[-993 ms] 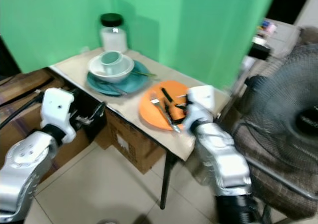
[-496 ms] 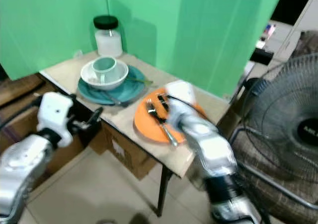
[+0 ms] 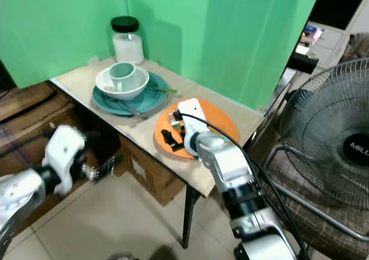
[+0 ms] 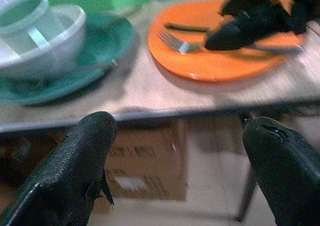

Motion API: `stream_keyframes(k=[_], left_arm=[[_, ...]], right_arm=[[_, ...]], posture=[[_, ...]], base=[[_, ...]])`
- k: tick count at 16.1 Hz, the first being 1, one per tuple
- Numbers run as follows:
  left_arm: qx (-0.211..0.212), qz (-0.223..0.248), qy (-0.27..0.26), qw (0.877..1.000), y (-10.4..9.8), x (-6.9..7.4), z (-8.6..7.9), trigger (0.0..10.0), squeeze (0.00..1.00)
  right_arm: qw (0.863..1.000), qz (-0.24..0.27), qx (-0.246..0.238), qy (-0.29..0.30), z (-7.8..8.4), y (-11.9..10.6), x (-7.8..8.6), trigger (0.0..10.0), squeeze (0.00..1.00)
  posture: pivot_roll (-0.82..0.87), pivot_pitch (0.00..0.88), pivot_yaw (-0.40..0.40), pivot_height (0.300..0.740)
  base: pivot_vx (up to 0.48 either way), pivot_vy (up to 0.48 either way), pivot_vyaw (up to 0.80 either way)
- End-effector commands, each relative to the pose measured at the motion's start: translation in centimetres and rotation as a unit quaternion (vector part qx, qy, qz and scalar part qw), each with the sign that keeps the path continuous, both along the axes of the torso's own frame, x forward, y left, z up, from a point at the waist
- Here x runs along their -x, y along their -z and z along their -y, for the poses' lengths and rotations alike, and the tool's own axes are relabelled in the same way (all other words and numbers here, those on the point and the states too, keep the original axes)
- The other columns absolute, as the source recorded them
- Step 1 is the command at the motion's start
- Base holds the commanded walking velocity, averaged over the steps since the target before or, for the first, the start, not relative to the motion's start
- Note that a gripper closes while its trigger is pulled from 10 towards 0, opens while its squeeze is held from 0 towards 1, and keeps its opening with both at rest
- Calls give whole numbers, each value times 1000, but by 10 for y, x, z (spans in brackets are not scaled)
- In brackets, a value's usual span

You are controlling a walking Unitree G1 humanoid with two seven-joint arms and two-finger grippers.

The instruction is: Setting the table

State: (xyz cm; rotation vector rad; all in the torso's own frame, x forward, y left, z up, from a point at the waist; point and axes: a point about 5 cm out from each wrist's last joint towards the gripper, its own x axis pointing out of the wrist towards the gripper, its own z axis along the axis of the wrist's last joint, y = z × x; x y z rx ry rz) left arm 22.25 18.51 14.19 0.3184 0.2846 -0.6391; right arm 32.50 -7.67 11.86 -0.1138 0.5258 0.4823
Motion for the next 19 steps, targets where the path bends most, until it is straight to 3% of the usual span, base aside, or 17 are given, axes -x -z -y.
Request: stream_keyframes(k=[1, 3, 4, 5, 6, 7, 8, 9, 12, 13, 14, 19], left_arm=[[0, -10, 27, 1000, -1, 4, 4, 10000, 0], [2, -51, 63, 997, 5, 12, 7, 10000, 0], [2, -55, 65, 996, 6, 13, 7, 10000, 0], [3, -57, 66, 996, 7, 13, 8, 10000, 0], [4, -57, 66, 996, 8, 13, 9, 10000, 0], [5, -58, 69, 996, 7, 13, 10, 10000, 0], [6, -58, 70, 996, 7, 13, 10, 10000, 0], [6, -59, 70, 996, 7, 13, 10, 10000, 0], [7, -58, 70, 996, 7, 13, 12, 10000, 0], [7, -57, 69, 996, 7, 12, 12, 10000, 0], [8, -56, 69, 996, 7, 12, 13, 10000, 0], [11, -54, 68, 996, 8, 11, 14, 10000, 0]], right_arm=[[1000, -12, 6, 13, 3, -1, -3, 10000, 0], [999, -44, 6, 14, 1, 3, -5, 10000, 0], [999, -45, 7, 13, 1, 4, -5, 10000, 0], [998, -53, 9, 22, 0, 6, -6, 9333, 0], [998, -55, 8, 33, -1, 6, -10, 9490, 0], [997, -53, 11, 47, -2, 6, -15, 7961, 0], [997, -53, 14, 49, -2, 6, -16, 8196, 0], [997, -54, 13, 51, -1, 5, -17, 9922, 0], [996, -59, 21, 61, 1, 8, -20, 9686, 0], [995, -68, 27, 62, 2, 10, -20, 4078, 0], [995, -73, 30, 65, 3, 12, -21, 0, 0], [995, -73, 24, 68, 4, 13, -23, 0, 0]], posture=[[221, 0, -19, 740], [213, 0, -15, 740], [213, 0, -16, 740], [210, 0, -15, 740], [209, 0, -16, 740], [209, 0, -16, 740], [209, 0, -16, 740], [209, 0, -16, 740], [207, 0, -22, 740], [207, 0, -23, 740], [207, 0, -23, 740], [203, 0, -29, 740]], base=[[0, 0, 0], [0, 0, 0], [0, 0, 0], [0, 0, 0], [0, 0, 0], [0, 0, 0], [0, 0, 0], [0, 0, 0], [0, 0, 0], [0, 0, 0], [0, 0, 0], [0, 0, 0]])
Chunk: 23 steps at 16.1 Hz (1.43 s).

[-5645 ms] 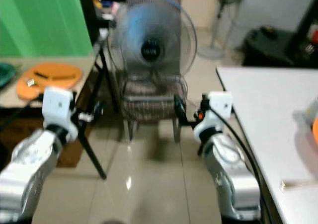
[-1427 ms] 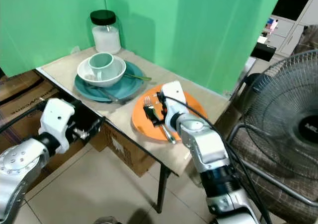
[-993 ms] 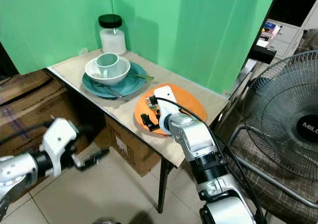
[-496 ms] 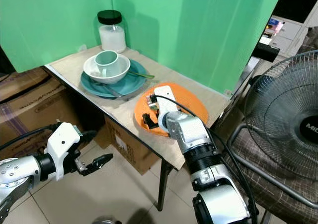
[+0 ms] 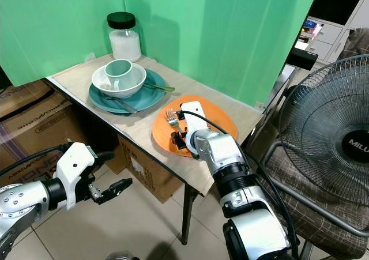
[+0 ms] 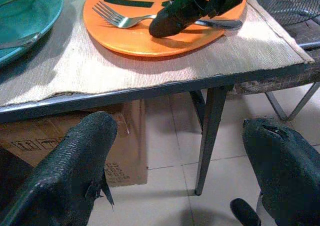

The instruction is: Setting the table

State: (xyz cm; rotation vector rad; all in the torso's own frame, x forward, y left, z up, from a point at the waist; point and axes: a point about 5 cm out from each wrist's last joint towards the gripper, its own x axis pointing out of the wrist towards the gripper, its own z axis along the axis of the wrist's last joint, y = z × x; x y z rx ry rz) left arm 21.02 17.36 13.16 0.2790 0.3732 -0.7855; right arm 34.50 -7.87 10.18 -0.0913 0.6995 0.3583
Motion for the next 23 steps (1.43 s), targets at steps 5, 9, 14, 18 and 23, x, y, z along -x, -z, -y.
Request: stream_keyframes(k=[5, 9, 14, 18, 23], left_arm=[[1, 7, 6, 1000, -2, -2, 4, 10000, 0], [0, 8, 6, 1000, -2, -3, 4, 10000, 0], [0, 10, 6, 1000, -2, -4, 4, 10000, 0], [-1, 11, 5, 1000, -2, -4, 4, 10000, 0], [-2, 14, 5, 1000, -2, -6, 4, 10000, 0]], right_arm=[[1000, 4, -16, 6, 1, -1, -4, 0, 0], [1000, 0, -14, 4, 0, 2, -4, 0, 0], [1000, 2, -21, -6, -2, 3, -5, 0, 0], [999, 9, -27, -16, -4, 2, -5, 0, 0], [999, 18, -40, -20, -5, -1, -7, 0, 0]], posture=[[201, 0, -30, 740], [201, 0, -32, 740], [201, 0, -34, 740], [201, 0, -34, 740], [197, 0, -27, 740]], base=[[0, 0, 0], [0, 0, 0], [0, 0, 0], [0, 0, 0], [0, 0, 0]])
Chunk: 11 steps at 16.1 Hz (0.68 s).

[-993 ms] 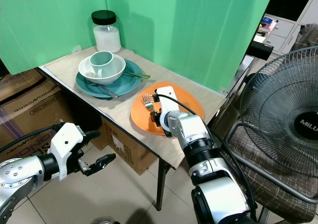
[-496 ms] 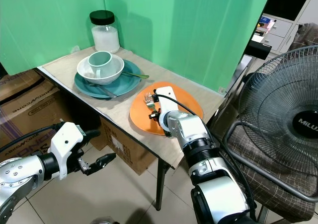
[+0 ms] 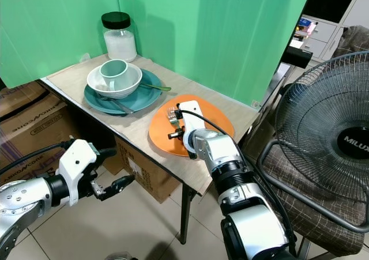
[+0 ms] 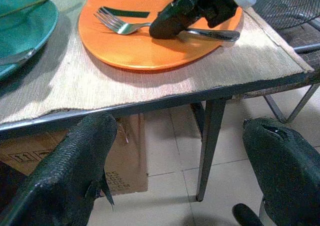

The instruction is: Setting the table

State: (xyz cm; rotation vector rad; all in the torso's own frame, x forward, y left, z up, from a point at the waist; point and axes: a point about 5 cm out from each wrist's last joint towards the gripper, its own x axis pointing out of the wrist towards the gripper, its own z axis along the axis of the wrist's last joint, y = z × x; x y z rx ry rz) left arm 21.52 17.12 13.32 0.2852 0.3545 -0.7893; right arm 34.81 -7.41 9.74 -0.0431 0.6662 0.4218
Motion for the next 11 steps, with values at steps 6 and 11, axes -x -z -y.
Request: stream_keyframes(k=[6, 11], left_arm=[[24, 35, -15, 999, -13, -11, 5, 10000, 0], [37, 98, -100, 989, -20, -35, 17, 10000, 0]], right_arm=[[993, 83, -79, 32, 23, -51, -8, 0, 0], [981, 159, -77, 82, 75, -76, 21, 0, 0]], posture=[[202, 0, -20, 740], [166, 0, -10, 740]], base=[[0, 0, 0], [0, 0, 0]])
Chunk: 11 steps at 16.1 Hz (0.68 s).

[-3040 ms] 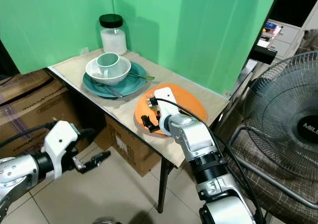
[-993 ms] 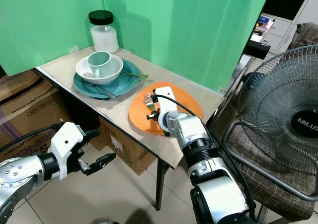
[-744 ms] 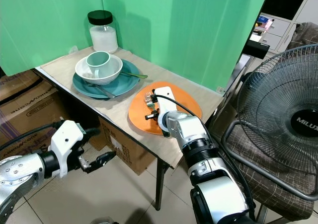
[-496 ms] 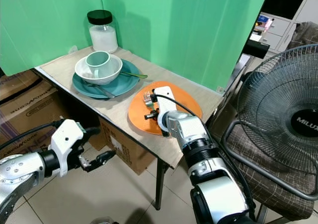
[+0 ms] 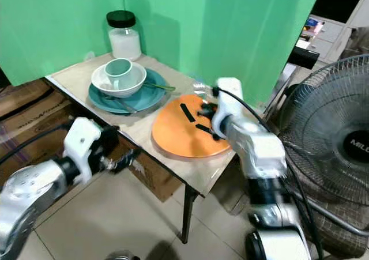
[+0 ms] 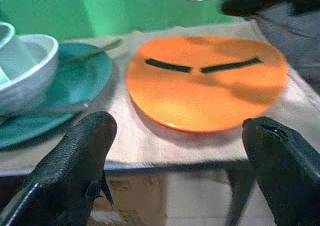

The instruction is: Setting the table

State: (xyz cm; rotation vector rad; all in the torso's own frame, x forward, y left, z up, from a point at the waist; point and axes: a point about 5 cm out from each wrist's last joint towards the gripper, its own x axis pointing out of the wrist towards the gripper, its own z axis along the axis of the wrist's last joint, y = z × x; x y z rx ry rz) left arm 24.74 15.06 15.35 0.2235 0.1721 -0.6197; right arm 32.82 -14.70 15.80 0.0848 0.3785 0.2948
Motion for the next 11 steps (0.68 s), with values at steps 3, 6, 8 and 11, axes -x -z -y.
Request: stream_keyframes(k=[3, 6, 8, 11], left_arm=[[2, 54, -89, 995, -6, -15, 5, 10000, 0], [12, 63, -98, 993, -6, -13, 12, 10000, 0], [17, 60, -117, 991, -4, -13, 10, 10000, 0], [12, 61, -140, 988, 0, -10, 3, 10000, 0]], right_arm=[[992, 120, 20, 28, 20, -26, 29, 10000, 0], [987, 137, -3, 84, 22, -23, 48, 10000, 0], [985, 139, -7, 100, 23, -20, 55, 10000, 0], [982, 129, 8, 138, 29, -9, 64, 10000, 0]], posture=[[144, 0, 1, 740], [137, 0, 9, 740], [137, 0, 6, 740], [144, 0, -1, 740]], base=[[0, 0, 0], [0, 0, -208], [0, 0, -800], [0, 0, -800]])
